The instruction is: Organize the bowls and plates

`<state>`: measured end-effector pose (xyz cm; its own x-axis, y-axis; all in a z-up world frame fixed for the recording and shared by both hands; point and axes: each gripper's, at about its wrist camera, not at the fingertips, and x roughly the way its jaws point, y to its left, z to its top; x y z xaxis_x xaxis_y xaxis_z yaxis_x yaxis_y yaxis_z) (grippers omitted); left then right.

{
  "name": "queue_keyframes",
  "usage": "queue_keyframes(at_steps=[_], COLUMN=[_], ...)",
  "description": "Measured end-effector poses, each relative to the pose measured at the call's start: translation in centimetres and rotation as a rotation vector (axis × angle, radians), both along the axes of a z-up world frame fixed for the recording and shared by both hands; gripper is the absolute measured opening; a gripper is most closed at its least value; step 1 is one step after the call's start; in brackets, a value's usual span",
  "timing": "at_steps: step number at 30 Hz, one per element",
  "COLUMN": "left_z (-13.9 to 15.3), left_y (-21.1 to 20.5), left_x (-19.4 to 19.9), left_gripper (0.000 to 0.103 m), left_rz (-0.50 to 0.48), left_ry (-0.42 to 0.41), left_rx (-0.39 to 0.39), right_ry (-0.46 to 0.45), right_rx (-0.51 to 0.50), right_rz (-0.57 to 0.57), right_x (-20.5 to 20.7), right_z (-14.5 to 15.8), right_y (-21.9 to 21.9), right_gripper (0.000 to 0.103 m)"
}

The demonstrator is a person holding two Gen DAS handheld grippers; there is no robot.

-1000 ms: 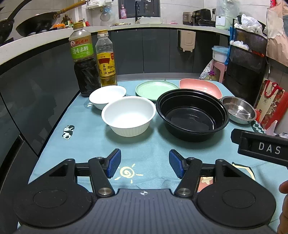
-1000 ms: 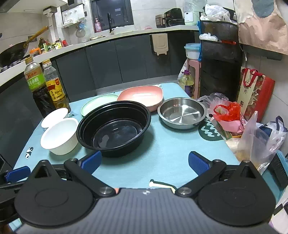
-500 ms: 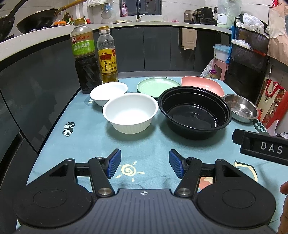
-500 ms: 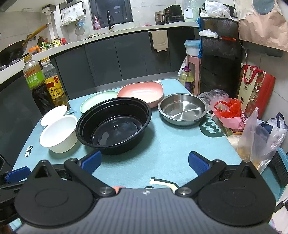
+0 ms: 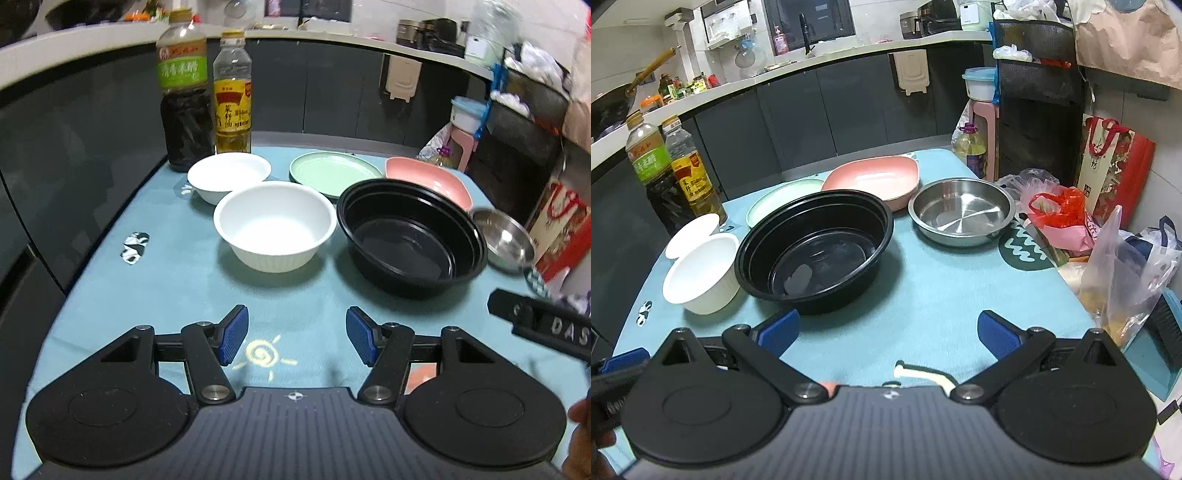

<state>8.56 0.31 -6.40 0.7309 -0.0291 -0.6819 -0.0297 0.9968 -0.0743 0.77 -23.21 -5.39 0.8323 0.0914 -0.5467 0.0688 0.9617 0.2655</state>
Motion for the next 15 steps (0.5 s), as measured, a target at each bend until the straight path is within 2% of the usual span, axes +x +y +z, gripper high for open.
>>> queue_keyframes(at_steps=[5, 9, 12, 15], left_z=[0.3, 0.0, -0.8, -1.5], left_y=[-0.2, -1.2, -2.0, -2.4], left_x=[2.8, 5.5, 7.5, 8.7], left_gripper=[0.055, 0.055, 0.055, 0.053], left_rz=[0.007, -0.007, 0.006, 0.019], left_ry=[0.036, 0.094, 0.137, 0.144], left_rx=[-0.101, -0.183, -0.195, -0.204], right_ry=[0.005, 0.057, 0.095, 0.126], right_rx=[0.053, 0.114, 0.152, 0.167], right_rz=[-0.01, -0.006, -0.008, -0.013], right_x=[1.9, 4.4, 5.9, 7.0], right_z=[0.5, 0.4, -0.1, -0.6], right_y=[-1.2, -2.0, -2.4, -2.6], right_gripper=[0.053, 0.053, 0.053, 0.053])
